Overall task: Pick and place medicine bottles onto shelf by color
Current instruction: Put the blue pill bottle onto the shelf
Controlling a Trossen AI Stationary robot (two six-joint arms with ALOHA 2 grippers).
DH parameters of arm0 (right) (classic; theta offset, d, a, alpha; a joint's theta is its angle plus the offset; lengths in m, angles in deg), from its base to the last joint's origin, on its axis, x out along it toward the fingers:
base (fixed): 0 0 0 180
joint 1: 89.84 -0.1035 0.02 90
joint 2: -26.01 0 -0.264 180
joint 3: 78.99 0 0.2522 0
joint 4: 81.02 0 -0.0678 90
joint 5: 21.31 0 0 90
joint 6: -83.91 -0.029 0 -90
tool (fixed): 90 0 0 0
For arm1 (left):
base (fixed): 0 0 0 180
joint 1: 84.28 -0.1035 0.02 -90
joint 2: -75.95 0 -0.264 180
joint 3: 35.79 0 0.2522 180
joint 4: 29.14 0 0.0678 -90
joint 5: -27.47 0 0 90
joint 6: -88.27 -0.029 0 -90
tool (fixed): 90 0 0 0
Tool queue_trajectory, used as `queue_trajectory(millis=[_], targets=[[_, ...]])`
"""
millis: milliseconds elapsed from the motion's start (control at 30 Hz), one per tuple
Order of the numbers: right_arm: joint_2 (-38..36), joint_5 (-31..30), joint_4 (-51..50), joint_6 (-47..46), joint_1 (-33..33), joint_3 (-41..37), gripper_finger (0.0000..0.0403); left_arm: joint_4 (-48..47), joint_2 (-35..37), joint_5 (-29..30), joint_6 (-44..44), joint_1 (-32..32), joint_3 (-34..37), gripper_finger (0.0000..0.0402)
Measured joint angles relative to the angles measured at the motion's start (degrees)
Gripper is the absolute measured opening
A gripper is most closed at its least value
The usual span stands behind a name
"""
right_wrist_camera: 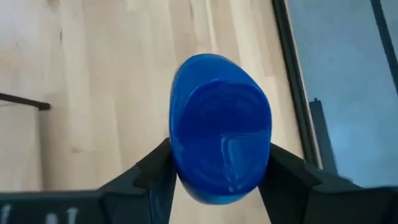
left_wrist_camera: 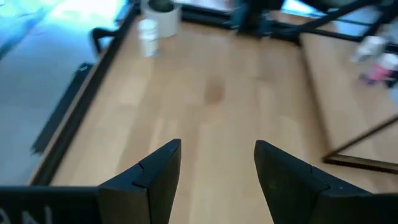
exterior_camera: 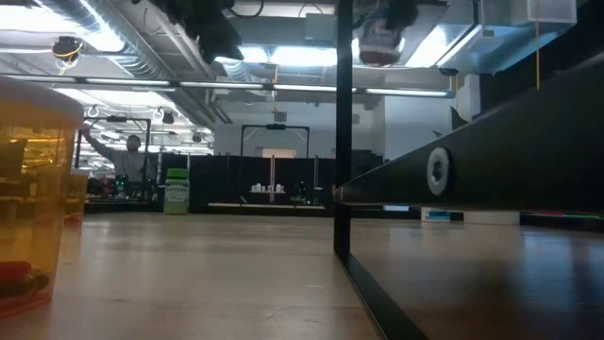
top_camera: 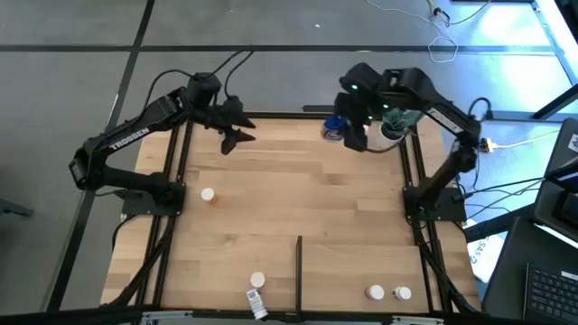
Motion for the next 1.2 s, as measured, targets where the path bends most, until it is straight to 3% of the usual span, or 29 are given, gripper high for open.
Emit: queue_trajectory(millis=[200, 467, 667, 900, 1200], targets=[[-8.4, -1.0, 5.0, -8.7, -5.6, -10.8, 0.0188, 0.6, 0.0, -1.0, 0.2, 3.3, 0.0, 0.0198], [-16.6, -10.6, 9.6, -17.1, -17.5, -23.4, 0.0188, 2.9, 0.0, -1.2, 5.5, 9.4, 0.0, 0.0198], [-19.3, -10.6, 12.0, -23.5, -25.8, -30.4, 0.0188, 9.5, 0.0, -1.1, 9.7, 14.5, 0.0, 0.0198], [-23.1, -10.9, 16.9, -33.2, -35.2, -38.6, 0.0188, 11.3, 0.0, 2.7, 12.6, 21.3, 0.0, 0.0198], [-24.2, -18.9, 17.4, -49.5, -49.6, -42.2, 0.0188, 11.4, 0.0, 9.5, 14.1, 30.1, 0.0, 0.0198]])
